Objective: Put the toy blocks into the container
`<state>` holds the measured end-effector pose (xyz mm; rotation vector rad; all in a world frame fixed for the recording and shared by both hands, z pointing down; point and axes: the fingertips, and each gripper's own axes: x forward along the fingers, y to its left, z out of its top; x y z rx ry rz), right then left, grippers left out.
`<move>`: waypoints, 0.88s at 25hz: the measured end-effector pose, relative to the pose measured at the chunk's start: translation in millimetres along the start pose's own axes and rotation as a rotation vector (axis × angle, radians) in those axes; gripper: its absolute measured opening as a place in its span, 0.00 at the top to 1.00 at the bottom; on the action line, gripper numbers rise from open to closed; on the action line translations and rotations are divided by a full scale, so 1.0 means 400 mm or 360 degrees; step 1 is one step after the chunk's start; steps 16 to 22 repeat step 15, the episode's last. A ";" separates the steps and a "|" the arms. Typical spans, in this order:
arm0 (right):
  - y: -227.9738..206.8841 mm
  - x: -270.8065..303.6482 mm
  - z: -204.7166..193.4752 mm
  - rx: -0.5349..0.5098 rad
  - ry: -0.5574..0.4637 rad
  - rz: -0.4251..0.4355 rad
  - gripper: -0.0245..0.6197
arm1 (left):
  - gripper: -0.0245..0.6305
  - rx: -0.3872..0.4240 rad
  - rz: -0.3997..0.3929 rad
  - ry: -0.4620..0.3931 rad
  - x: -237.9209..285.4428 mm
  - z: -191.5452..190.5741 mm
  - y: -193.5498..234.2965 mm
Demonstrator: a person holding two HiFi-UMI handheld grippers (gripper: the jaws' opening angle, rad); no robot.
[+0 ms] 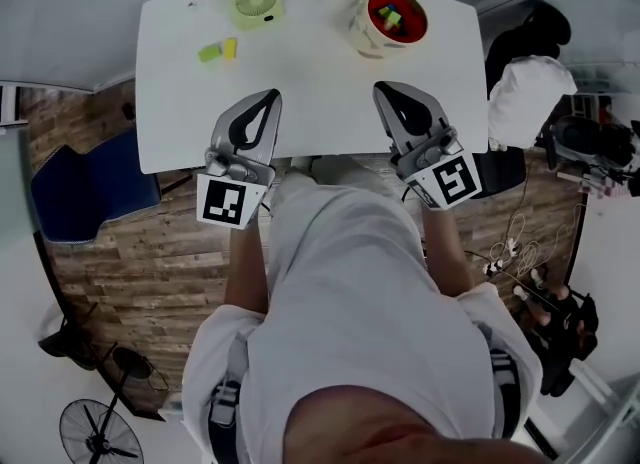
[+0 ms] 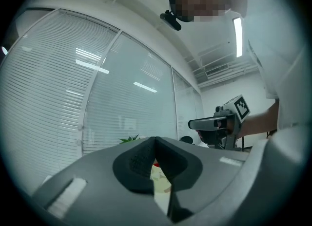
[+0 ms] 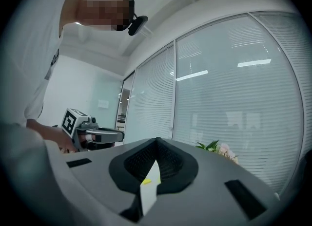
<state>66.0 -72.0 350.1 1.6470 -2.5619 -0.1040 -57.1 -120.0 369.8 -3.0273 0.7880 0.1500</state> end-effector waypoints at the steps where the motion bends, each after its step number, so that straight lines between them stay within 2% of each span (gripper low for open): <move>1: -0.002 -0.001 0.002 -0.0004 0.0006 -0.0009 0.96 | 0.96 -0.0002 -0.0010 0.0006 -0.001 -0.003 -0.006; 9: 0.024 -0.040 -0.007 -0.0054 0.0057 -0.0007 0.96 | 0.96 0.0021 -0.0050 0.0054 -0.024 -0.022 -0.027; 15: 0.020 -0.138 -0.010 -0.0036 0.0041 -0.0008 0.96 | 0.96 0.0006 -0.0082 0.0019 -0.021 -0.004 -0.150; 22: 0.020 -0.138 -0.010 -0.0036 0.0041 -0.0008 0.96 | 0.96 0.0006 -0.0082 0.0019 -0.021 -0.004 -0.150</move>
